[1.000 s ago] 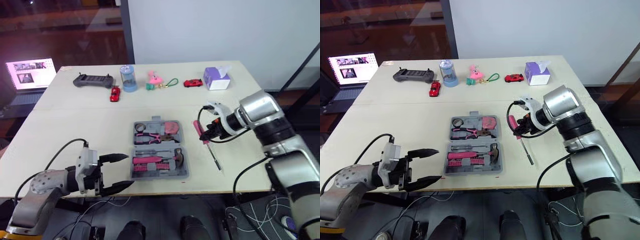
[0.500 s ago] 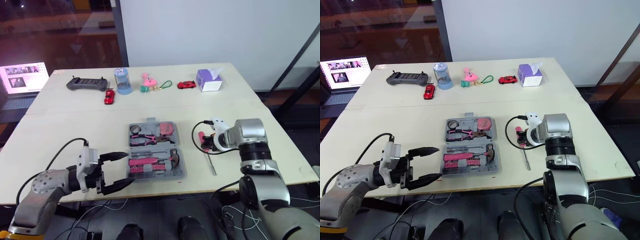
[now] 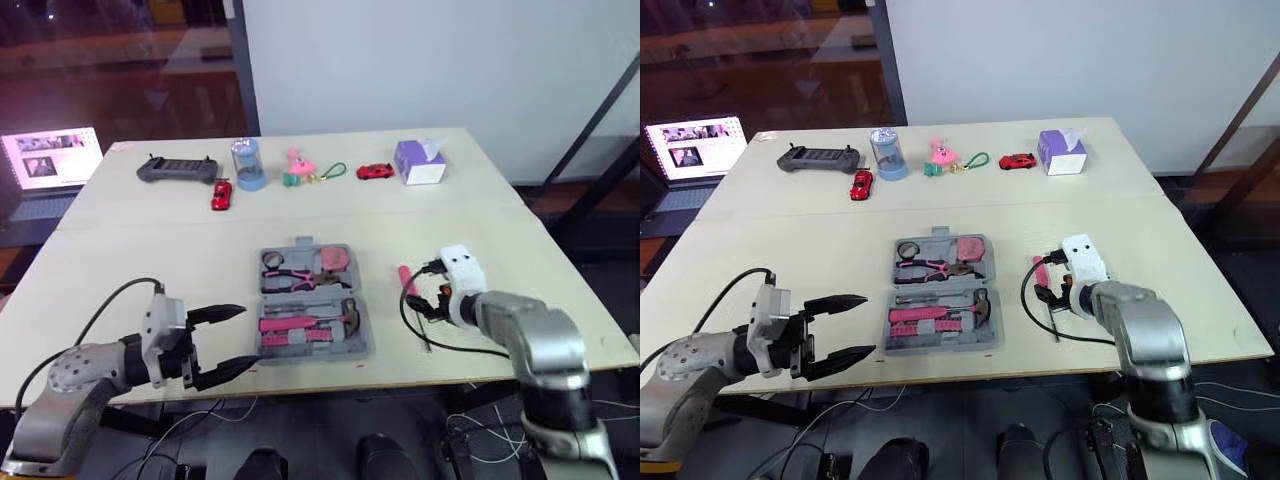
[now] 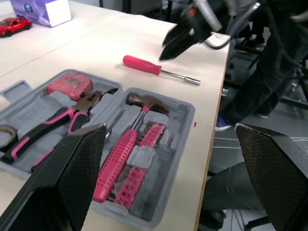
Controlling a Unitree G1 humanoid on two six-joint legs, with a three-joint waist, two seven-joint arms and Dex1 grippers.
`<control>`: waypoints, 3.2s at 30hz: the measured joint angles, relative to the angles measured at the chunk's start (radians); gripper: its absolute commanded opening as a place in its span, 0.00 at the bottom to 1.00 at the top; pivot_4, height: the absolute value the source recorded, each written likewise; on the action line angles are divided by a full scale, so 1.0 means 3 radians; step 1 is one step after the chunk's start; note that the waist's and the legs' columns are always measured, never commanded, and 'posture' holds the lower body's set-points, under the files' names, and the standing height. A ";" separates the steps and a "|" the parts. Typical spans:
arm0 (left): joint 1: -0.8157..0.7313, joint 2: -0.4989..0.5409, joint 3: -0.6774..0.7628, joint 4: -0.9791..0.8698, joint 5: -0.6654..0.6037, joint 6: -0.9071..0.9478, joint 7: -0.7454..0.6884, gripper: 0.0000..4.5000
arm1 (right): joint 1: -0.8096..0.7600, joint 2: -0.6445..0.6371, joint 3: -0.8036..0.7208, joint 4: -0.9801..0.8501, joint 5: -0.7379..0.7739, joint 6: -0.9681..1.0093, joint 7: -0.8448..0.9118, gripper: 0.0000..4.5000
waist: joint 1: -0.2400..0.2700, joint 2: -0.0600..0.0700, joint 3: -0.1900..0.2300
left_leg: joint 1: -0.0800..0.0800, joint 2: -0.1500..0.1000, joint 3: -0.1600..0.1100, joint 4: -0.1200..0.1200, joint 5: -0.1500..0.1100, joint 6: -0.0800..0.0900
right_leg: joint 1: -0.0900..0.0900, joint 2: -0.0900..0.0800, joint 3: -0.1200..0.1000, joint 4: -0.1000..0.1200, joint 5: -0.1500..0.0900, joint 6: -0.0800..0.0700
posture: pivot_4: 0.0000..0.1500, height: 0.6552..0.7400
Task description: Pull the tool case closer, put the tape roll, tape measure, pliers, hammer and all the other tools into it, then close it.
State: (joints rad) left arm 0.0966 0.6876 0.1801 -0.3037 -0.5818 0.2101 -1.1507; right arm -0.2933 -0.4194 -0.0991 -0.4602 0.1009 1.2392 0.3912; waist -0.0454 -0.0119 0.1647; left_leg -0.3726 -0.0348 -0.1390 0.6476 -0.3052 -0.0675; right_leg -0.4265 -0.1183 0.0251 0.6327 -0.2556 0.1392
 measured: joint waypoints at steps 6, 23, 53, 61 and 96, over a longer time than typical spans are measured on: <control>-0.0062 0.0032 0.0003 0.0013 -0.0030 0.0044 -0.0003 1.00 | 0.0564 0.0443 0.0117 -0.0083 -0.0069 -0.0816 -0.0403 0.99 | 0.0009 0.0001 0.0001 | 0.0000 -0.0001 0.0001 0.0002 0.0001 -0.0001 | 0.0001 -0.0001 0.0002 0.0000 0.0000 0.0000 | 1.00 1.00; -0.0208 0.0139 0.0011 0.0086 -0.0062 0.0092 -0.0023 1.00 | 0.0619 0.0928 0.0031 0.1118 -0.0185 -0.2094 -0.1003 0.99 | 0.0005 0.0003 0.0000 | 0.0004 -0.0001 0.0000 0.0001 0.0001 -0.0002 | 0.0006 -0.0001 0.0002 0.0000 0.0000 0.0000 | 1.00 1.00; -0.0163 0.0222 0.0118 0.0086 -0.0078 0.0159 -0.0032 1.00 | 0.0183 -0.0174 0.0547 0.0332 -0.0088 -0.1528 -0.0030 0.07 | -0.0001 0.0011 0.0003 | 0.0003 -0.0001 0.0000 0.0001 0.0000 0.0000 | 0.0004 0.0000 0.0001 0.0000 0.0000 0.0000 | 1.00 1.00; 0.0126 0.0445 0.0321 0.0415 -0.0054 0.0043 -0.0358 1.00 | -0.1322 -0.1171 0.1504 -0.0458 0.0732 -0.0376 0.1458 0.07 | 0.0017 0.0010 0.0006 | -0.0003 0.0001 -0.0004 0.0005 -0.0002 0.0003 | 0.0007 -0.0001 -0.0006 -0.0005 -0.0001 0.0000 | 1.00 1.00; 0.0425 0.0381 0.0402 0.0323 0.0082 -0.0232 -0.0431 1.00 | -0.2418 -0.0101 0.3467 0.0672 0.0517 0.0143 0.1349 0.07 | 0.0000 0.0012 0.0005 | -0.0007 -0.0001 -0.0004 0.0001 0.0001 -0.0001 | -0.0008 -0.0004 -0.0005 0.0000 0.0000 0.0000 | 1.00 1.00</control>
State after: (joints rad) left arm 0.2240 0.8018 0.3005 -0.2067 -0.5571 0.1405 -1.2800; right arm -1.0186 -0.4497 0.9410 -0.2586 0.2559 1.2821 0.7959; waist -0.0455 -0.0082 0.1663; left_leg -0.3746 -0.0353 -0.1401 0.6477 -0.3051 -0.0678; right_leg -0.4290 -0.1195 0.0237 0.6327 -0.2557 0.1391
